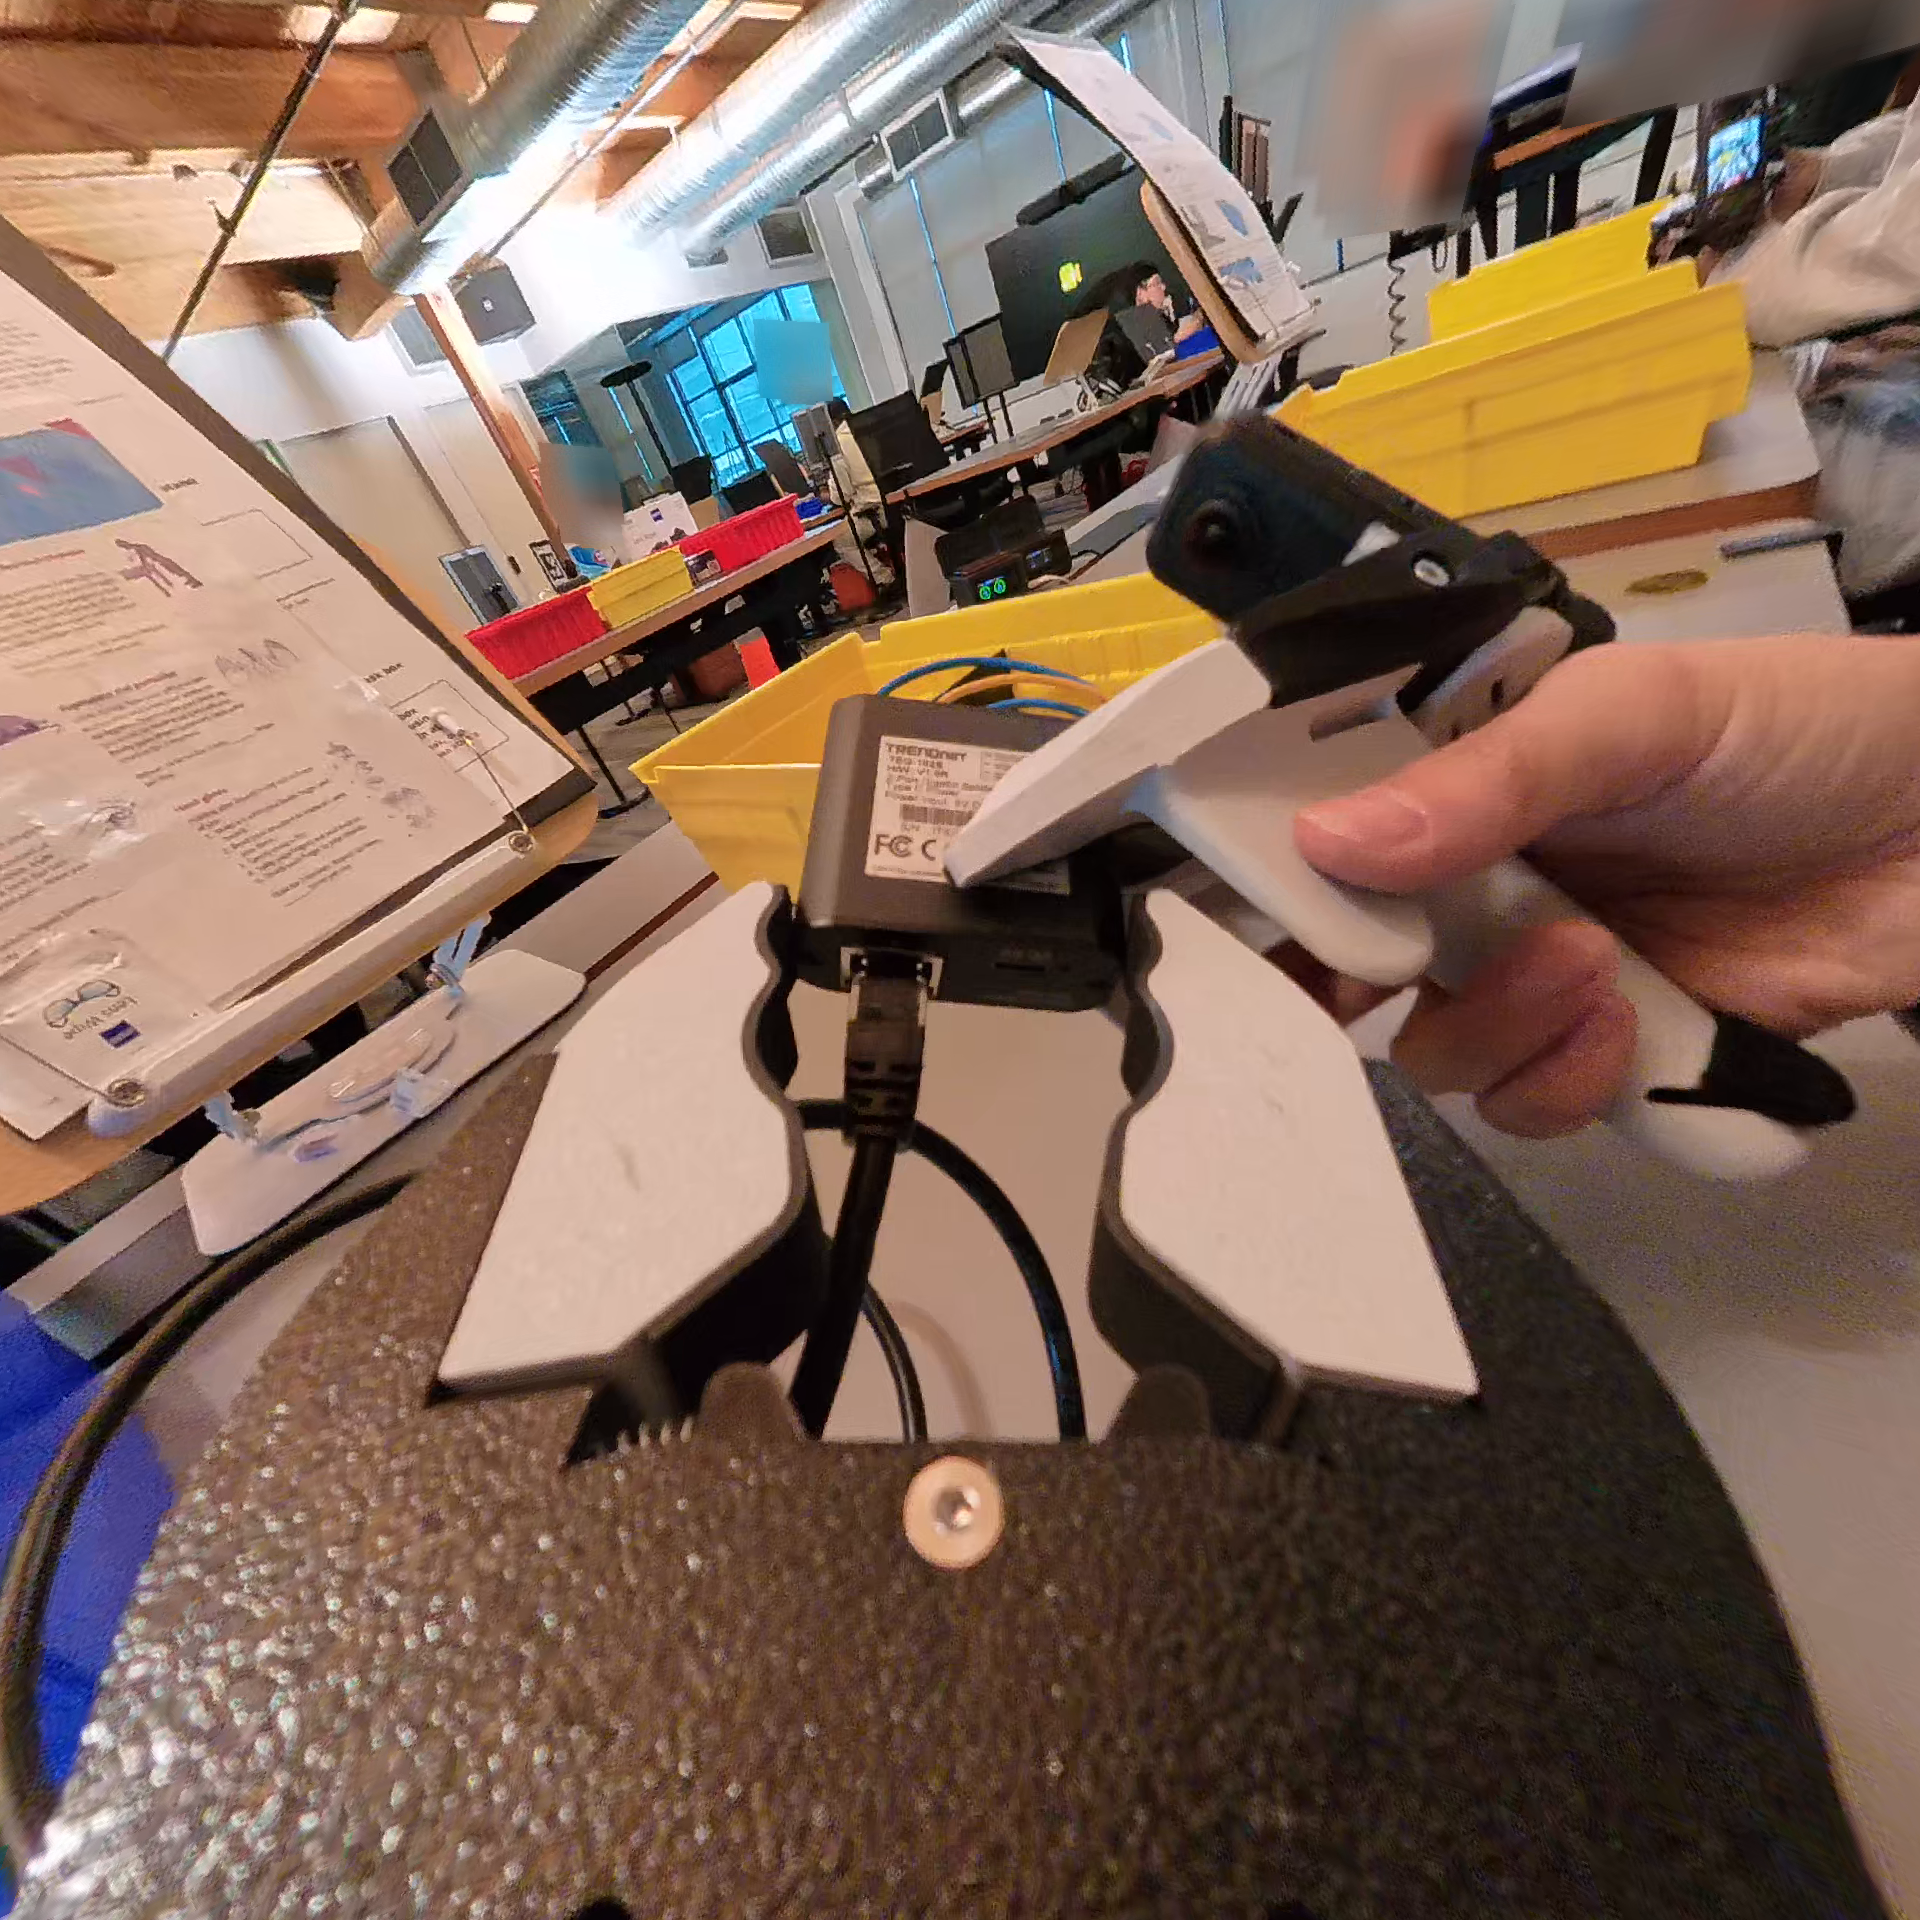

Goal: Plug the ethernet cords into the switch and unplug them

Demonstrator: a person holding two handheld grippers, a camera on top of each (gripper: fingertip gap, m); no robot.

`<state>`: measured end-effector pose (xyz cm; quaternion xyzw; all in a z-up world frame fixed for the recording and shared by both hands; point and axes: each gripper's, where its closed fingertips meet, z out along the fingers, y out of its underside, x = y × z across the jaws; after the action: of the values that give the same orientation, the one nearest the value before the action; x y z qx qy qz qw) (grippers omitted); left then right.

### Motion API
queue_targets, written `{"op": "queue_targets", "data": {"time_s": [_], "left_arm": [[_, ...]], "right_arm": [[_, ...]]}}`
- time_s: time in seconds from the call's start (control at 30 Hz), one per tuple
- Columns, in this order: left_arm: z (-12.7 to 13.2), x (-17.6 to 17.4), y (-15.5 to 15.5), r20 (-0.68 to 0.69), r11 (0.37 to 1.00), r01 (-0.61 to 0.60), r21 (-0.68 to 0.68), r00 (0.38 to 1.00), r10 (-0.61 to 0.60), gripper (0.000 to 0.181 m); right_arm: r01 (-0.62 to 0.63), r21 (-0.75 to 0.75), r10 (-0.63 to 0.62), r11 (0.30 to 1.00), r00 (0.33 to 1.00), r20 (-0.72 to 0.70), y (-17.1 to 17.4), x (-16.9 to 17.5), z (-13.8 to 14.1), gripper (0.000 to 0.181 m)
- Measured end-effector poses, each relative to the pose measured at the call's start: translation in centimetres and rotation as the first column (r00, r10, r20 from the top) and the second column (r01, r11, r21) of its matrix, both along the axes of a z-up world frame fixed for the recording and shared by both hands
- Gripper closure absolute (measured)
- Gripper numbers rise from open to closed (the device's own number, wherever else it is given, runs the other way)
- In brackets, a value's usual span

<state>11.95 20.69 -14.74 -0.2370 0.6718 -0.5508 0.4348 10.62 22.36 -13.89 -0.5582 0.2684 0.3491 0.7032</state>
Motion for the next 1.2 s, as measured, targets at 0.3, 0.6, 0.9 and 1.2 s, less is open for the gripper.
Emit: {"op": "queue_targets", "data": {"time_s": [0.3,0.6,0.9,1.2], "left_arm": [[1.5,-3.8,-0.2,-0.192,0.968,0.252,-0.022,0.949,-0.251,0.114],[2.0,-7.6,-0.8,-0.217,0.9,0.434,0.05,0.884,-0.414,0.143],[2.9,-3.7,0.6,-0.262,0.962,0.215,-0.17,0.931,-0.255,0.157],[4.4,-1.3,1.8,-0.291,0.566,0.019,-0.824,0.843,-0.453,0.158]], "right_arm": [[0.176,-0.435,0.193,0.883,0.708,0.679,-3.1,-0.8,0.3,0.157],[0.251,-0.631,0.595,0.734,0.211,0.775,-2.4,-6.0,-1.3,0.157],[0.472,-0.407,0.347,0.782,0.214,0.913,-1.4,-1.9,0.8,0.138],[0.713,-0.11,0.103,0.692,0.054,0.993,0.2,0.9,2.3,0.093]]}}
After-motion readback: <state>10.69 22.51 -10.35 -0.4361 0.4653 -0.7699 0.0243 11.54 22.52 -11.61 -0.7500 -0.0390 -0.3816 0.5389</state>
